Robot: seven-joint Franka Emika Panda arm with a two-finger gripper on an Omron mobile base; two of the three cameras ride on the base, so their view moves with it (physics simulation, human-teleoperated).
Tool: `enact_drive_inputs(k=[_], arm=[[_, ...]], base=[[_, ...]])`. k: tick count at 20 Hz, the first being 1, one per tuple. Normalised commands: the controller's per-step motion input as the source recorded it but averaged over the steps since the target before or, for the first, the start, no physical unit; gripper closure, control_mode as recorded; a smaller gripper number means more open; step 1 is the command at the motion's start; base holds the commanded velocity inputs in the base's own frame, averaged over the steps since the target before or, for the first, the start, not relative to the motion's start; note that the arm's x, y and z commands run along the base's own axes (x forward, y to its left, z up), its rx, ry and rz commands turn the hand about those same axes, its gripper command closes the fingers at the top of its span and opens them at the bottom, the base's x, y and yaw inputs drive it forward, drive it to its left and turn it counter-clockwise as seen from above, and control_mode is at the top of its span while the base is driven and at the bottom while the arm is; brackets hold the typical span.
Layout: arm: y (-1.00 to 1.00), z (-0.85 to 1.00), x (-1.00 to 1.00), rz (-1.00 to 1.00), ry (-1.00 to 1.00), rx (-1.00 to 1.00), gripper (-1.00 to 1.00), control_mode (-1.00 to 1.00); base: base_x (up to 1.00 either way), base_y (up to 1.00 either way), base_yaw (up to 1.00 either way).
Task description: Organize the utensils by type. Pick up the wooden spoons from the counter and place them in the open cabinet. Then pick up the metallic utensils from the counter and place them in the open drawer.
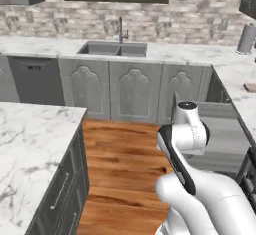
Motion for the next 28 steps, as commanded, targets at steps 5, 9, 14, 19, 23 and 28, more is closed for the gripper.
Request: enact_drive_inputs(k=[5, 9, 14, 19, 23, 28], arm=[[0.0, 0.0, 0.0, 0.0, 0.0, 0.0, -1.0, 1.0], [0.0, 0.0, 0.0, 0.0, 0.0, 0.0, -1.0, 1.0], [0.0, 0.0, 0.0, 0.0, 0.0, 0.0, -1.0, 1.0], [0.0, 0.0, 0.0, 0.0, 0.0, 0.0, -1.0, 1.0], [0.0, 0.0, 0.0, 0.0, 0.0, 0.0, -1.0, 1.0], [0.0, 0.0, 0.0, 0.0, 0.0, 0.0, -1.0, 1.0]], base=[[-0.08, 0.0, 1.0], [-0.07, 0.0, 1.0], [-0.07, 0.0, 1.0], [-0.06, 0.0, 1.0], [-0.02, 0.12, 0.99], [0.39, 0.87, 0.28]])
